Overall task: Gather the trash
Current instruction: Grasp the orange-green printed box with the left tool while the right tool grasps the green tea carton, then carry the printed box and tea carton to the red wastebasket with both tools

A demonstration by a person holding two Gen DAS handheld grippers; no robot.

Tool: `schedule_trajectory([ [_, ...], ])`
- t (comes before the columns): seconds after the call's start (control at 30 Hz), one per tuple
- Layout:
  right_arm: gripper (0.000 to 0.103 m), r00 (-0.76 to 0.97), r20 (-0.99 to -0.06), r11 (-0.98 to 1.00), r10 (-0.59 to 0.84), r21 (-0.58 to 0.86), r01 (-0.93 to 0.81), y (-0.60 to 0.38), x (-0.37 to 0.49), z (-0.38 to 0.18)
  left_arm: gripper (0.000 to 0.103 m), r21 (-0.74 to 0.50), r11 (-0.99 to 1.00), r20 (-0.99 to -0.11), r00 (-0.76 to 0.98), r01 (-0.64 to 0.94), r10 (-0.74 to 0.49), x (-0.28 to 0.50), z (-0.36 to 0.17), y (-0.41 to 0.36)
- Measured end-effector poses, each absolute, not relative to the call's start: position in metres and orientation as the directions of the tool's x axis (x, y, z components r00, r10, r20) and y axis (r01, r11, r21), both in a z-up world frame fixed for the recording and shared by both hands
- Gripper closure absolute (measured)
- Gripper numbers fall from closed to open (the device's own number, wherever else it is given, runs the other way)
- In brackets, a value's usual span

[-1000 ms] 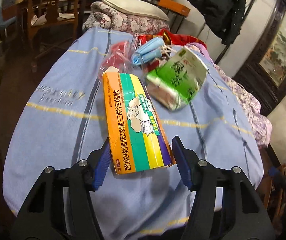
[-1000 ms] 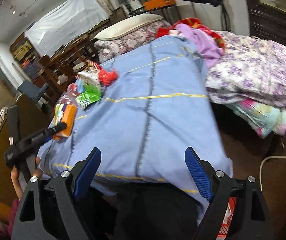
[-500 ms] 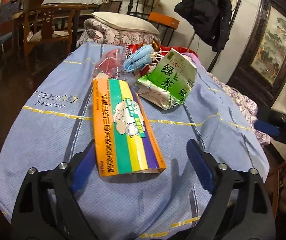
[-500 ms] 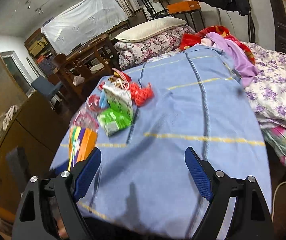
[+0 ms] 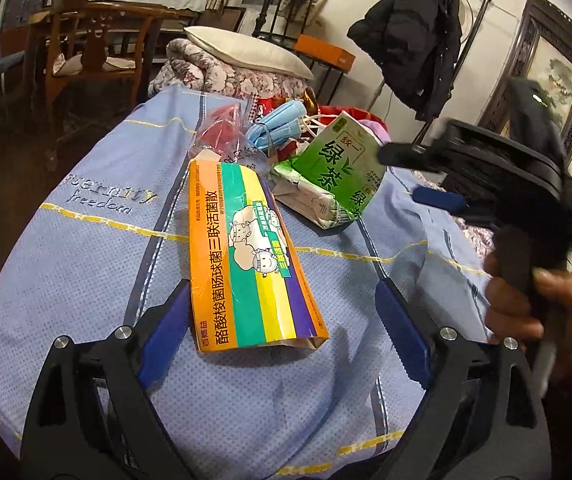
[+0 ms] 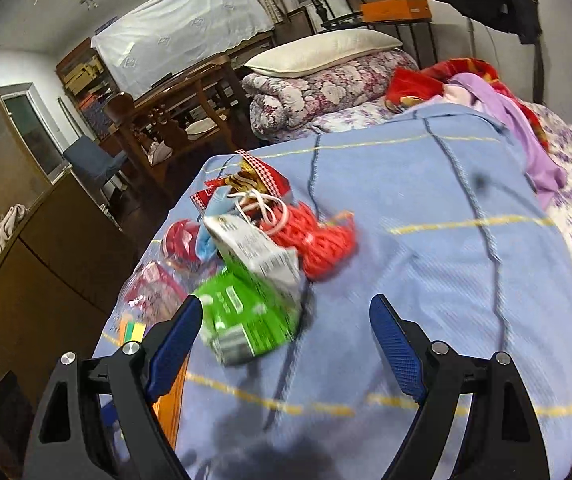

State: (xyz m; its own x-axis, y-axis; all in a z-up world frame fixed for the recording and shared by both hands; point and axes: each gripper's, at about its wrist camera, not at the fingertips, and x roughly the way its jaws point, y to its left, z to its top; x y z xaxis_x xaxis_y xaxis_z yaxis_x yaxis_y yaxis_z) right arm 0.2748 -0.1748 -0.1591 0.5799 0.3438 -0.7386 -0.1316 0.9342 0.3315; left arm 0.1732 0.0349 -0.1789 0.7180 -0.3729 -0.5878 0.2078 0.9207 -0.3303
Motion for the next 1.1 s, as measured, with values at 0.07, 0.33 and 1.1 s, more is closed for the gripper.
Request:
schedule_trajectory([
  [0.07, 0.020, 0.578, -0.739, 0.934, 0.346, 0.329, -0.138, -0.169, 0.283, -0.162, 0.015, -0.325, 0.922, -0.588, 0.718, 0.212, -0.373, 0.173, -0.179, 0.034],
  [0.33, 0.089, 0.601, -0.719, 0.932, 0.350, 0.329, -0.150, -0.163, 0.285, -0.162, 0.014, -0.323, 0.922, -0.588, 0.718, 0.213, -0.372, 0.174, -0.180, 0.033],
  [1.1, 0.086, 0.638, -0.711, 0.921, 0.297, 0.388, 0.004, -0.266, 0.184, -0.152, 0.014, -0.262, 0.964, -0.672, 0.708, 0.050, -0.219, 0.197, -0.175, 0.032],
])
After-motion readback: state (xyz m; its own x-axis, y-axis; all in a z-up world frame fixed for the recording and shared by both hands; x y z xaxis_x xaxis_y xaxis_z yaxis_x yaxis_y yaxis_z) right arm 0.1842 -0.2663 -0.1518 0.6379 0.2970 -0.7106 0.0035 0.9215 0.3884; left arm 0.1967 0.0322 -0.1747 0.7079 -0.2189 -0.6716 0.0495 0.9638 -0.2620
